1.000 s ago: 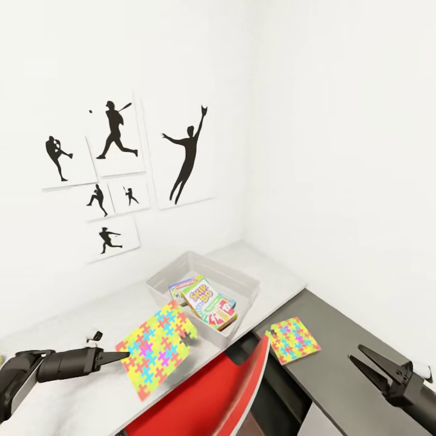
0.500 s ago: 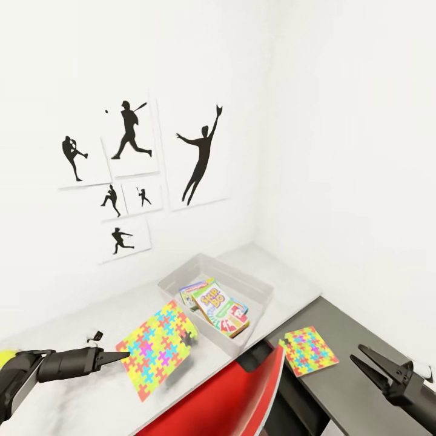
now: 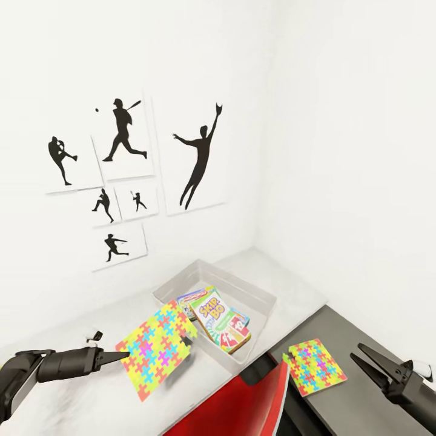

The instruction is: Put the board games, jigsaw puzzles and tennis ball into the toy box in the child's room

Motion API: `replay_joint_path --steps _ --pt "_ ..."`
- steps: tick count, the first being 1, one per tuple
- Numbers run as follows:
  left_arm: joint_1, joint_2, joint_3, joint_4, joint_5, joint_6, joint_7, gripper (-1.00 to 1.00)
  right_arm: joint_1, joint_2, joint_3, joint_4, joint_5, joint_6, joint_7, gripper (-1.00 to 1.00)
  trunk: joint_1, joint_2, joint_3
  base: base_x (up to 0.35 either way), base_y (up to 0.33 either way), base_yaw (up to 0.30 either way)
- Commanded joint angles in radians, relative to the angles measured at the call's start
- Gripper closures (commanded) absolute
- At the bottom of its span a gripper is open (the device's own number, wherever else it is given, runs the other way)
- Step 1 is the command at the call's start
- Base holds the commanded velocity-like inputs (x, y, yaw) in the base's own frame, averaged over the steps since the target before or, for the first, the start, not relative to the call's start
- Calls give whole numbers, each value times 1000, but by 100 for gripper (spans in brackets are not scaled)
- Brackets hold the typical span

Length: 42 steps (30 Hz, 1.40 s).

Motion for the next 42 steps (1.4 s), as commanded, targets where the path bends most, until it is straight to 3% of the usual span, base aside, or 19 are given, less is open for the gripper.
replay_joint_path --steps 1,13,18,22,27,32,33,35,42 --pt "-1 1 -6 0 6 11 -2 100 0 -1 0 -1 -1 4 2 -100 1 -2 -2 50 -9 0" --pt "-2 0 -2 0 6 24 -2 100 -2 -1 5 -1 -1 5 0 -100 1 -2 -2 4 -1 0" --pt "-49 -14 -1 -31 0 136 -2 100 -2 -1 6 -1 -1 5 1 -100 1 -2 -2 0 0 0" --pt "-132 -57 -1 -57 -6 221 12 100 -2 -1 6 0 -1 5 1 -100 1 -2 -2 0 0 0" --pt "-222 -131 -1 -62 -8 319 159 100 -2 -1 4 1 -1 5 1 -100 1 -2 -2 0 0 0" --pt "-302 -251 -1 -58 -5 373 364 100 -2 -1 2 1 -1 5 2 -100 1 -2 -2 0 0 0" --pt "-315 -284 -1 -56 -4 384 437 100 -2 -2 1 3 -1 5 2 -100 1 -2 -2 0 0 0" --pt "-327 -321 -1 -54 0 394 534 100 -2 -3 -1 5 -1 5 2 -100 1 -2 -2 0 0 0" --pt "-338 -407 0 -50 3 400 771 100 -2 -6 -3 7 -1 6 5 -100 1 -2 -2 0 0 0"
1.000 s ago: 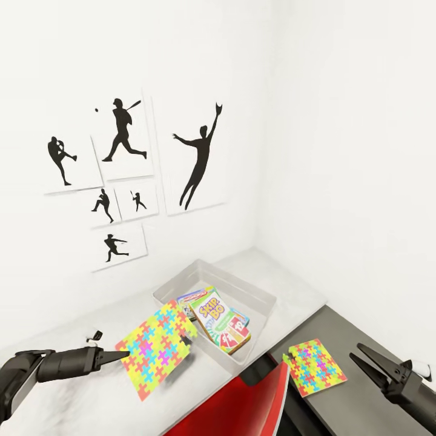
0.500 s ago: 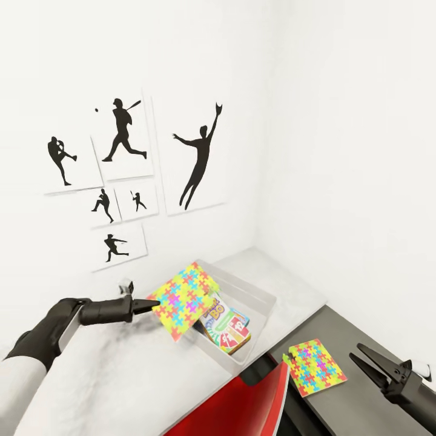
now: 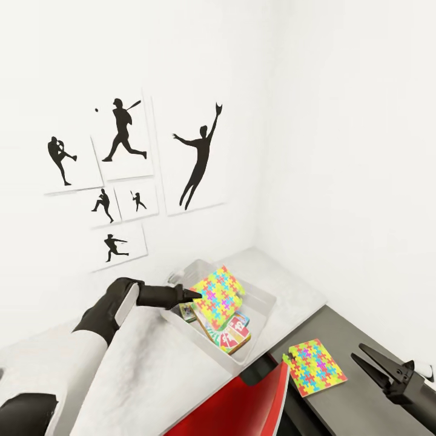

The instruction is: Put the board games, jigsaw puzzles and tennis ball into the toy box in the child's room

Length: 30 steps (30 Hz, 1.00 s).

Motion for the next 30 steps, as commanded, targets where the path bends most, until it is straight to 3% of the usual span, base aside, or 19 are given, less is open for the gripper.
replay_joint_path --steps 1,3,9,27,30 --pt "-1 -5 -3 0 4 4 13 100 0 0 0 0 -1 4 2 -100 1 -2 -2 0 0 0" --pt "-2 -28 -2 0 4 4 84 100 0 -1 -1 0 -1 5 3 -100 1 -2 -2 0 0 0" --pt "-26 -41 -2 3 5 -2 170 100 0 -1 -2 0 -2 5 4 -100 1 -2 -2 0 0 0" --pt "-35 -46 -2 4 3 -63 185 100 0 -1 -2 0 -2 5 4 -100 1 -2 -2 0 0 0" --pt "-35 -49 -4 4 1 -98 185 100 0 -1 -2 0 -2 5 5 -100 1 -2 -2 0 0 0"
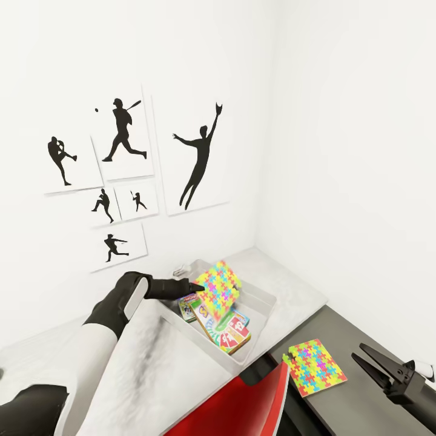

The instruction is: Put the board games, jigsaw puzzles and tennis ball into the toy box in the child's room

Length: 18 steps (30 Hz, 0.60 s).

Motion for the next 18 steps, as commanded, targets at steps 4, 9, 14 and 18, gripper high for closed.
replay_joint_path --steps 4,9,14,18 --pt "-1 0 -5 10 0 -15 -1 100 1 0 -1 -1 -1 4 2 -100 1 -2 -2 0 0 0" --pt "-1 -1 -8 43 -3 -22 3 -100 1 0 -1 -1 -1 4 2 -100 1 -2 -2 0 0 0" --pt "-1 1 -8 46 -6 -23 5 -100 1 0 -1 -1 -1 4 2 -100 1 -2 -2 0 0 0" --pt "-1 6 -6 46 -5 -25 5 -100 1 0 -1 -1 -1 4 2 -100 1 -2 -2 0 0 0"
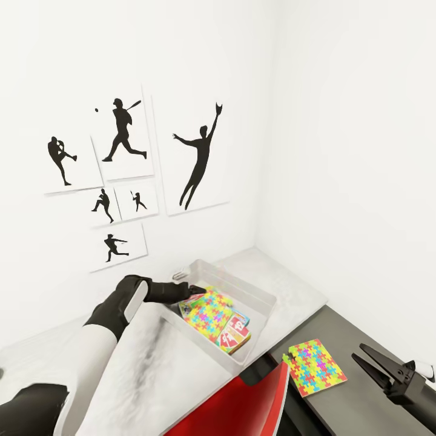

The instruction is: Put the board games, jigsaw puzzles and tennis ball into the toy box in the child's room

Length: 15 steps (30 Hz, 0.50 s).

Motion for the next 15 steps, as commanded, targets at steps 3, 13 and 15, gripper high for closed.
replay_joint_path --steps 3,13,15 --pt "-2 10 -1 -5 7 4 -10 -100 0 0 -1 0 -1 4 2 -100 1 -2 -2 0 0 0" --pt "-1 276 76 -63 46 56 -522 -100 0 -2 -1 -1 -1 4 2 -100 1 -2 -2 0 0 0" --pt "3 363 78 -64 48 56 -668 -100 0 -2 -1 -2 -1 4 3 -100 1 -2 -2 0 0 0"
